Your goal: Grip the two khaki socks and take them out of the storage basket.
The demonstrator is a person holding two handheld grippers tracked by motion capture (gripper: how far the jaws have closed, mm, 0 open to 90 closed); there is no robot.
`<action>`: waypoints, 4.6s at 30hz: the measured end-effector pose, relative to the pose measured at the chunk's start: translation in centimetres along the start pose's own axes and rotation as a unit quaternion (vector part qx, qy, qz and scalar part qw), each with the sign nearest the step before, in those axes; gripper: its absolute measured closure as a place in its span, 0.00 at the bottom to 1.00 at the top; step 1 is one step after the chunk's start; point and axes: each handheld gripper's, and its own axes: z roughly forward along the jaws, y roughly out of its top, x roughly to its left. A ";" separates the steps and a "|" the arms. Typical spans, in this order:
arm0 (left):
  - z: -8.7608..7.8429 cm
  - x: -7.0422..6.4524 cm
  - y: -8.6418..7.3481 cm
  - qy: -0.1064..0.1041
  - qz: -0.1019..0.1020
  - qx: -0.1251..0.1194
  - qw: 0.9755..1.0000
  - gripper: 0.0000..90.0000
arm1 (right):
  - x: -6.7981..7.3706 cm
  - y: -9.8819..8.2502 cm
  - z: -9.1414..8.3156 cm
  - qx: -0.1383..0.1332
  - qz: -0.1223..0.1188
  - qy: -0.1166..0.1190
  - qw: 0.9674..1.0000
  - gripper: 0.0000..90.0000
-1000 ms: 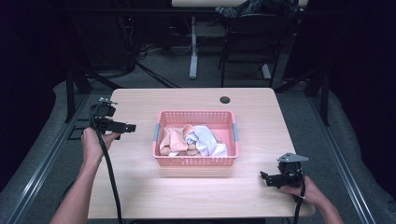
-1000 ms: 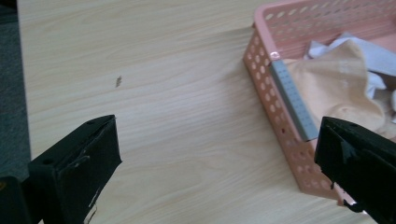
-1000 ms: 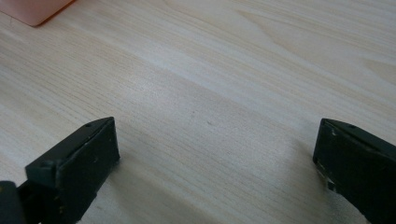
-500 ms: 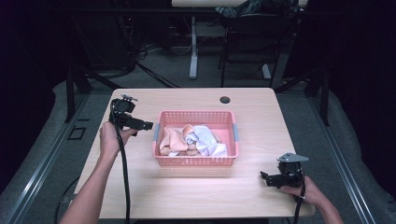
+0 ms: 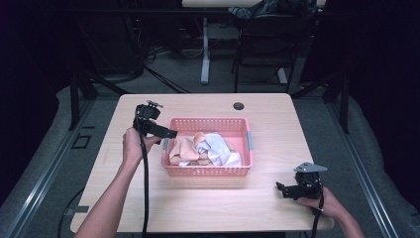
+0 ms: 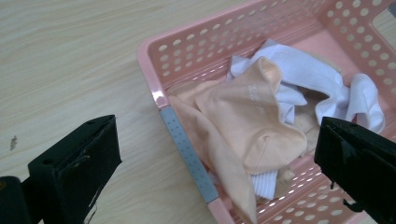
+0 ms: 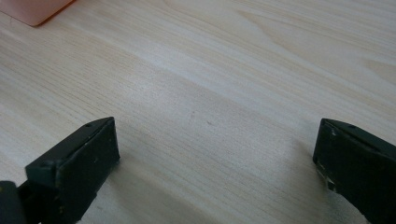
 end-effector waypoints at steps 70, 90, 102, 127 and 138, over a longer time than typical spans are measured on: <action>5.7 -3.2 4.3 -0.026 0.024 0.073 0.997 0.98 | 0.0 0.0 0.0 0.002 -0.002 -0.001 1.000 0.00; 0.5 -3.1 6.6 -0.026 0.045 0.040 0.998 0.98 | 0.0 0.0 0.0 0.001 -0.002 0.002 1.000 0.00; -3.0 -1.8 7.5 -0.024 0.042 0.018 0.999 0.98 | 0.0 0.0 0.0 0.001 -0.002 0.000 1.000 0.00; -8.2 5.4 3.6 0.023 -0.029 -0.009 0.999 0.98 | -0.1 0.0 0.0 0.003 -0.004 0.001 1.000 0.00; -8.0 8.5 -0.1 0.039 -0.071 -0.004 0.997 0.98 | 0.0 0.0 0.0 0.002 -0.002 -0.001 1.000 0.00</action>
